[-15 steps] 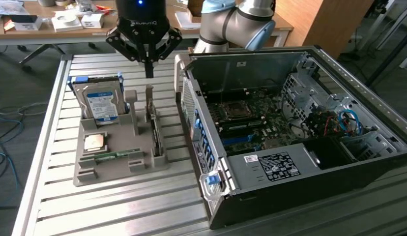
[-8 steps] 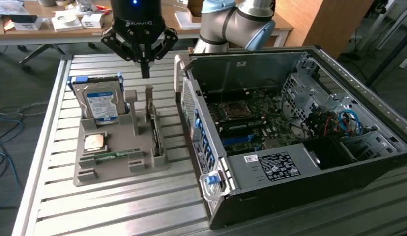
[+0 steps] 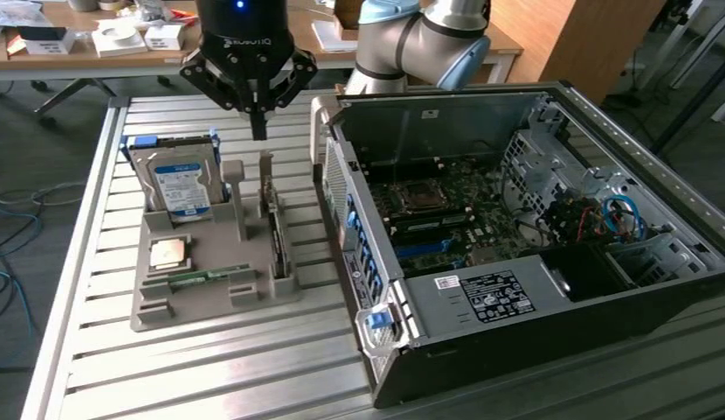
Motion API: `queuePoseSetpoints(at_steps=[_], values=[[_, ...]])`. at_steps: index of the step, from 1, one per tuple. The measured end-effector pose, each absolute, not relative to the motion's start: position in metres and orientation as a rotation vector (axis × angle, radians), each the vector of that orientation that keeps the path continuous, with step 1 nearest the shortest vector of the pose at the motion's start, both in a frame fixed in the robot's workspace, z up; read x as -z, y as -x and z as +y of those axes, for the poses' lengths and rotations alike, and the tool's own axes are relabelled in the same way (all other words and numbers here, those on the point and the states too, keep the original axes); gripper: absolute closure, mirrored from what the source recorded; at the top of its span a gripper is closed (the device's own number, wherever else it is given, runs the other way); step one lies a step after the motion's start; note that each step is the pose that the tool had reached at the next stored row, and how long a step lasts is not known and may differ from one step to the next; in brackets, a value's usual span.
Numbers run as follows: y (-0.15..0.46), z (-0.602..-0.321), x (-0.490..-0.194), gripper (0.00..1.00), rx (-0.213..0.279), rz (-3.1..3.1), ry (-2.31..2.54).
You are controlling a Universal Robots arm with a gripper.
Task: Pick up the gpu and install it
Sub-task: 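Reach for the gpu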
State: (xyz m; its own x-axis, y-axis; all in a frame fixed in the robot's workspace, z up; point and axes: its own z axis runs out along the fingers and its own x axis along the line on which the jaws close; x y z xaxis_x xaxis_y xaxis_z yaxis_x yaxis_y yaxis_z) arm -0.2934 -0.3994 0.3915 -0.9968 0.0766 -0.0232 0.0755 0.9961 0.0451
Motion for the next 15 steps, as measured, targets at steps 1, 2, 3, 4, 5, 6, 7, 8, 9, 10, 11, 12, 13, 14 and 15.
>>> queuePoseSetpoints(at_steps=[1,2,3,4,5,6,7,8,9,10,11,12,13,14,15], values=[[0.293,-0.401,-0.391,0.89,-0.069,3.114,-0.119],[0.293,-0.402,-0.392,0.89,-0.069,3.114,-0.119],[0.293,-0.404,-0.391,0.89,-0.069,3.114,-0.119],[0.293,-0.405,-0.391,0.89,-0.069,3.114,-0.119],[0.293,-0.406,-0.391,0.89,-0.069,3.114,-0.119],[0.293,-0.408,-0.391,0.89,-0.069,3.114,-0.119],[0.293,-0.409,-0.391,0.89,-0.069,3.114,-0.119],[0.293,-0.410,-0.391,0.89,-0.069,3.114,-0.119],[0.293,-0.411,-0.391,0.89,-0.069,3.114,-0.119],[0.293,-0.412,-0.391,0.89,-0.069,3.114,-0.119],[0.293,-0.412,-0.391,0.89,-0.069,3.114,-0.119],[0.293,-0.413,-0.391,0.89,-0.069,3.114,-0.119],[0.293,-0.414,-0.391,0.89,-0.069,3.114,-0.119],[0.293,-0.414,-0.391,0.89,-0.069,3.113,-0.119],[0.293,-0.414,-0.391,0.89,-0.069,3.114,-0.119]])
